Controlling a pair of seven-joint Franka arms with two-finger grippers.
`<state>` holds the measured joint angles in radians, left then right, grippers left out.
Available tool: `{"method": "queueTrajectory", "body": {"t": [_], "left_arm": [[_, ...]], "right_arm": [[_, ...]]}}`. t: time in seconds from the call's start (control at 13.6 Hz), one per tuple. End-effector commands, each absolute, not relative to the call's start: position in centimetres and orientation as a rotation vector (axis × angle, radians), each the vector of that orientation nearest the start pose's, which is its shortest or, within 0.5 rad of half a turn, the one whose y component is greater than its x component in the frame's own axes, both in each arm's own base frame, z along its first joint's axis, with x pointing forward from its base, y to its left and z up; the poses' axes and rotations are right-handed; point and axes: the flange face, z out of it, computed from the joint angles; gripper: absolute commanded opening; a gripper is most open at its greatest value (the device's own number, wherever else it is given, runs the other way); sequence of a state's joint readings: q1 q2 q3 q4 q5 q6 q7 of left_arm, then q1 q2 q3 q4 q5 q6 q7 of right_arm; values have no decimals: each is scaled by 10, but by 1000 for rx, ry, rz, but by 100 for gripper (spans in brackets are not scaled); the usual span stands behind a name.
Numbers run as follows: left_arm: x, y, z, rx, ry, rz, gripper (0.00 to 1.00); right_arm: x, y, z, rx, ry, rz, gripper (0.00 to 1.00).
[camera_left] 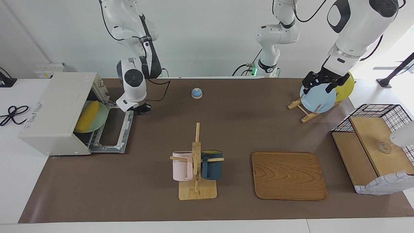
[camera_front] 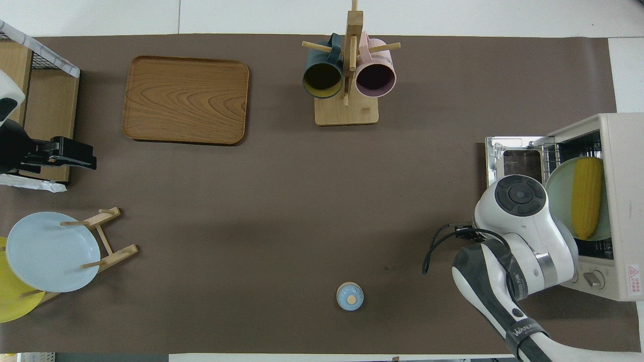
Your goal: Put corn in oven
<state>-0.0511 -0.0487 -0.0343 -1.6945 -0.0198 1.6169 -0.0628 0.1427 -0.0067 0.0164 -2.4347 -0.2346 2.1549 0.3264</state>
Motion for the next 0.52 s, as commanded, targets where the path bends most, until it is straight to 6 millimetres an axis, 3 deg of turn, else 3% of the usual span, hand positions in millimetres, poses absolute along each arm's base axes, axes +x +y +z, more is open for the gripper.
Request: {"method": "queueTrajectory", "body": {"t": [0.0, 0.3, 0.44], "left_arm": [[534, -46, 601, -3141, 38, 46, 100], [533, -47, 601, -3140, 41, 46, 100], [533, -47, 601, -3141, 40, 46, 100]], "right_arm": [[439, 49, 292, -3412, 82, 386, 0], [440, 46, 298, -3495, 59, 382, 0], [450, 45, 312, -3553, 20, 410, 0]]}}
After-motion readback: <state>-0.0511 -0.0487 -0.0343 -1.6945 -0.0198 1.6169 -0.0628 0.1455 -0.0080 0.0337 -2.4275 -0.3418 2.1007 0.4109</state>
